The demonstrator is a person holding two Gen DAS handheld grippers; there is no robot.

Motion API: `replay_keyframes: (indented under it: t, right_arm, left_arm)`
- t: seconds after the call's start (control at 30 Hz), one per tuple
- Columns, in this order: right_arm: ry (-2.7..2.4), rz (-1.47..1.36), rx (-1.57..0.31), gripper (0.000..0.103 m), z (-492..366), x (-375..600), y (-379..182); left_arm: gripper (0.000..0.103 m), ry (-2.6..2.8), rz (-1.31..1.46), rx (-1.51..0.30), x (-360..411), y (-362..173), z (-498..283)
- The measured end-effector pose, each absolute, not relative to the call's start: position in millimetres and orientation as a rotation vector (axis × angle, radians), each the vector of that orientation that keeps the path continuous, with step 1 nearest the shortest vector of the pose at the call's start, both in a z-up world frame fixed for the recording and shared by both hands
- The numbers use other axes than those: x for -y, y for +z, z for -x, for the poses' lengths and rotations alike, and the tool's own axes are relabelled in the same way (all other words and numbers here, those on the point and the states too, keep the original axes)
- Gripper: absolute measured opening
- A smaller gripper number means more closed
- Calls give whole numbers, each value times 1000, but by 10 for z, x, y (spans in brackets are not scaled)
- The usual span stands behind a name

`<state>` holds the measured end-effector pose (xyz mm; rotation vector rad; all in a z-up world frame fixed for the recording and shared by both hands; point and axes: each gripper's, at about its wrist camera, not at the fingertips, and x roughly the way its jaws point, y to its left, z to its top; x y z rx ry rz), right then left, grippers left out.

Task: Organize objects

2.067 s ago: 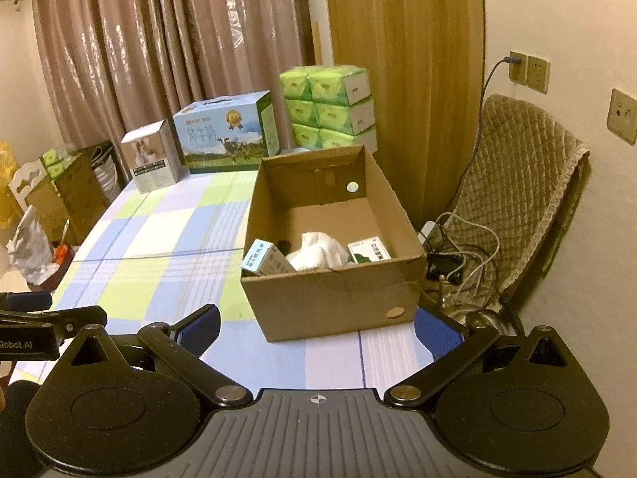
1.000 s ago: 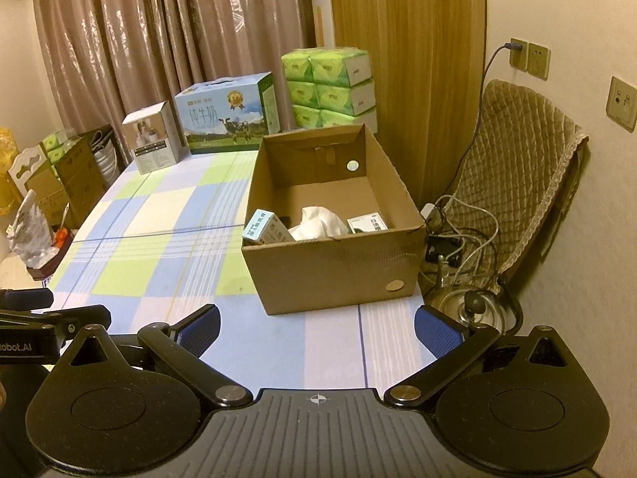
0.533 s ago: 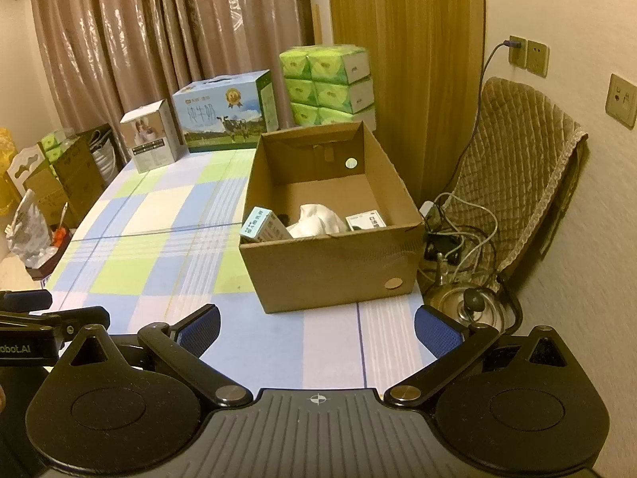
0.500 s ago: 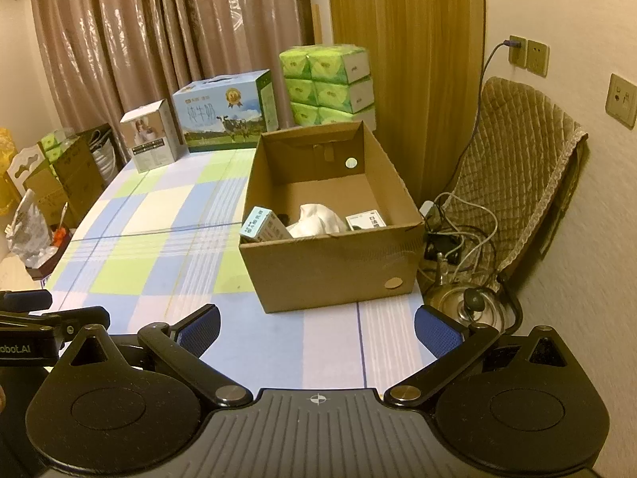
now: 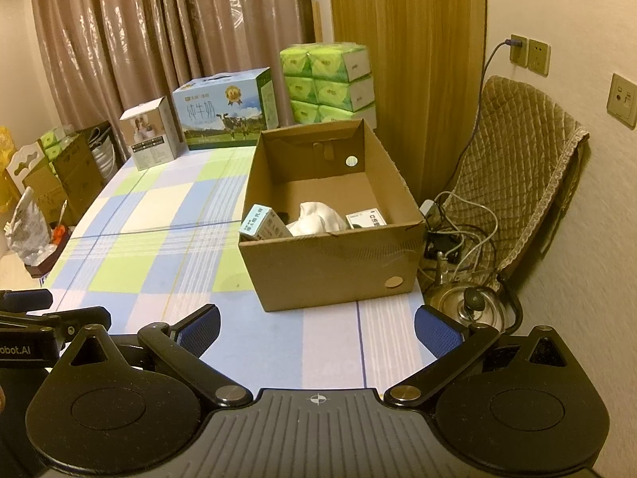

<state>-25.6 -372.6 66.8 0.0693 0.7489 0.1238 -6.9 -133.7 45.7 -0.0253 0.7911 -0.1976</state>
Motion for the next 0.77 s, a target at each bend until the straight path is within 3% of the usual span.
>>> replay_keyframes:
  t: [0.77]
  right_arm:
    - [123, -70, -759, 101, 239, 3727, 592]
  left_arm:
    - [102, -197, 39, -786, 1319, 396, 56]
